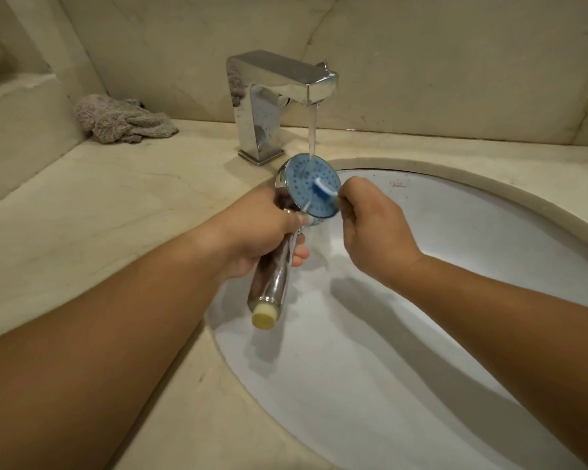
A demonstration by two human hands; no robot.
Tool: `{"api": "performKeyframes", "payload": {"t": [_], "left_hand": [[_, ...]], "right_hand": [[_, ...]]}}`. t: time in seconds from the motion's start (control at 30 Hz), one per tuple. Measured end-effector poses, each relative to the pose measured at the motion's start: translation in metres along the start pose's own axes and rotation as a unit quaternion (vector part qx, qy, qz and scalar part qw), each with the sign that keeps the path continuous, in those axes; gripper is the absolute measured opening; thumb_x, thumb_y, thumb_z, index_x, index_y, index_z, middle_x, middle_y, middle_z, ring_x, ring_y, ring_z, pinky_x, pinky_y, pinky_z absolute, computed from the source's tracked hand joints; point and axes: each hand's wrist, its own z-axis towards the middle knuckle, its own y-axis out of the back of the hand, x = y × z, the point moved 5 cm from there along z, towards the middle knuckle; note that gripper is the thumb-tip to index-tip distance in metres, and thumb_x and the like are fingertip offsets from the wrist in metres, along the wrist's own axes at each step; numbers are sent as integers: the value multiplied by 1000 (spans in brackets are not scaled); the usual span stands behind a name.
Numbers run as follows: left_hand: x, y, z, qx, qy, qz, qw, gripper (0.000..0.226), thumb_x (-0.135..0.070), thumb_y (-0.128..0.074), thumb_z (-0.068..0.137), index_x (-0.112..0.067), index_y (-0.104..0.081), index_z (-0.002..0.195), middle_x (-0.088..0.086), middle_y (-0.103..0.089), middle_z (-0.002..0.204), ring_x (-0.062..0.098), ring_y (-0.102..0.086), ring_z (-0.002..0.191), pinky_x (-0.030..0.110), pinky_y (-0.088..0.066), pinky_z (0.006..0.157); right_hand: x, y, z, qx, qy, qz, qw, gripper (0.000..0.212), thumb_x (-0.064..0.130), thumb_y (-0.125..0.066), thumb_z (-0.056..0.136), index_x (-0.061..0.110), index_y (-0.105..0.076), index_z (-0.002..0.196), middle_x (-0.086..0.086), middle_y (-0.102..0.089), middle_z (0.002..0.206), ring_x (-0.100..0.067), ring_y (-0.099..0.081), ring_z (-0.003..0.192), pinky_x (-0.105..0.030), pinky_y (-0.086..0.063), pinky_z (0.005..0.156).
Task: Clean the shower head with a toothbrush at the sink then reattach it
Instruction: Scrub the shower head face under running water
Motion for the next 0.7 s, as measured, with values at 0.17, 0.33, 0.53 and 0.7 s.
{"api": "performKeyframes", "payload": {"t": [0.17, 0.33, 0.53, 0.7], "left_hand": [[3, -2, 3, 16, 39, -74, 996, 37, 13, -50, 97, -21, -59, 109, 13, -67, 120, 30, -75, 101, 50, -63, 82], [2, 1, 6, -3, 72, -121, 990, 37, 7, -49, 95, -16, -55, 124, 18, -67, 117, 23, -64, 82, 38, -58, 71], [1, -7, 8, 49, 97, -150, 983, 59, -58, -42, 102, -9, -66, 125, 14, -63, 99, 17, -57, 67, 31, -51, 65], [3, -6, 9, 12, 86, -145, 986, 50, -54, -36, 107, -20, -62, 131, 9, -77, 107, 24, -73, 93, 41, -61, 82]], "right_hand": [[2, 3, 2, -10, 1, 10, 1000, 16, 13, -45, 99, 22, -40, 87, 2, -47, 84, -17, -43, 65, -30, -38, 55], [9, 1, 1, -11, 33, 17, 999, 6, 14, -48, 99, 13, -51, 94, 2, -48, 86, -19, -47, 69, -32, -41, 59], [-8, 10, 7, -40, -48, 21, 998, 14, 19, -47, 100, 17, -44, 86, 3, -46, 80, -9, -36, 63, -19, -28, 54], [13, 5, 4, -15, 27, 40, 999, 14, 12, -50, 97, 20, -44, 87, 3, -47, 85, -15, -43, 67, -16, -32, 55]]}}
